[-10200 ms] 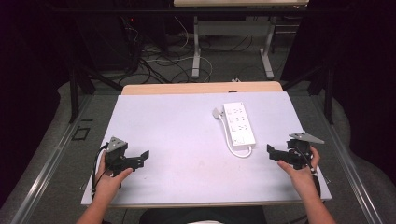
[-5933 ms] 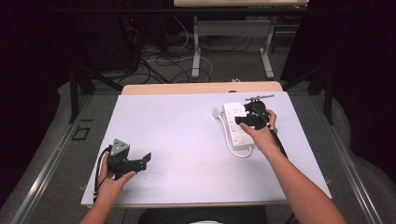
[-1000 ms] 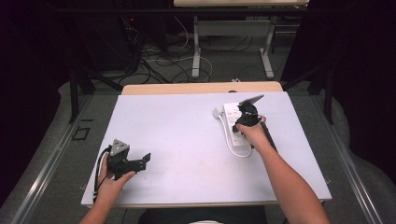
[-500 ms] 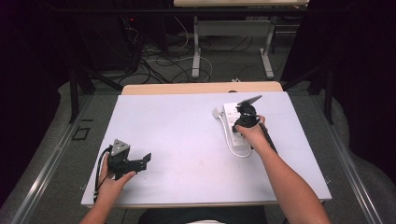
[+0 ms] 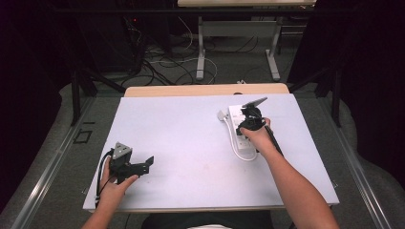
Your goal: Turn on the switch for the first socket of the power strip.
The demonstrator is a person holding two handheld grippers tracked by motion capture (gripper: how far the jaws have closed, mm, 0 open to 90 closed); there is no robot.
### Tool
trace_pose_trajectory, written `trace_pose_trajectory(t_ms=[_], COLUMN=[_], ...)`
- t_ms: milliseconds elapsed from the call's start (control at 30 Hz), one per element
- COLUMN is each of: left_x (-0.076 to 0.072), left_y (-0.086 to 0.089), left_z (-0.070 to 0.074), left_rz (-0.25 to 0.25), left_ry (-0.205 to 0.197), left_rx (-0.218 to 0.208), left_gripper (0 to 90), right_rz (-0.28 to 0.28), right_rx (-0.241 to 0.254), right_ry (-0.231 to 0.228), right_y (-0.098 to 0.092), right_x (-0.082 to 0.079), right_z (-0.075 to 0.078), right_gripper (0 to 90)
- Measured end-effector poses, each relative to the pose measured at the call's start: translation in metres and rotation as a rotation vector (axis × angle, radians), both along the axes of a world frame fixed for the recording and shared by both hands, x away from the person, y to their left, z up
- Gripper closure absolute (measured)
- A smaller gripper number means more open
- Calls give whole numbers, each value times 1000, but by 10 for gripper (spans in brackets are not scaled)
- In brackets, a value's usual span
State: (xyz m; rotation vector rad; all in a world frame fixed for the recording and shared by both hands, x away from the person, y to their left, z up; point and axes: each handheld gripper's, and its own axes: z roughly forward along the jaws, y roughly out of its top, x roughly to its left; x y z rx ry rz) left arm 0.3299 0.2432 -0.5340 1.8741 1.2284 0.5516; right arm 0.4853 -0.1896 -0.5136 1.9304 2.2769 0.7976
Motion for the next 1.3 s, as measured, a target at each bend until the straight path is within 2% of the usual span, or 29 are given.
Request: trace_pose_trajectory(t_ms=[200,567,667,833,1000,1067,1133,1300], left_x=[0,0,1,1,0,0,0,0], left_y=[0,0,0,0,0,0,0,0], left_z=[0,0,0,0,0,0,0,0], left_rz=[-1,-4,-4,-3,-3,-3,-2,1], left_ry=[-3,-2,-2,-3,-5,-2,-2,1], left_rx=[-2,2,2,2,2,3,3,-1], left_gripper=[68,68,68,68,68,68,68,68], right_rz=[-3,-22,-39,-34,-25,-10,16,35], right_rx=[4,40,39,45,53,42,10,-89], right_ry=[-13,-62,-90,-127,-191,-228,-289,-361], right_y=[1,-3,-4,-7,-6,-4,-2,5], right_x=[-1,-2,-3,-3,-4,-5,-6,-10], right_z=[2,9,12,17,22,25,25,29], right_gripper=[783,612,546,438,297,231,163,125])
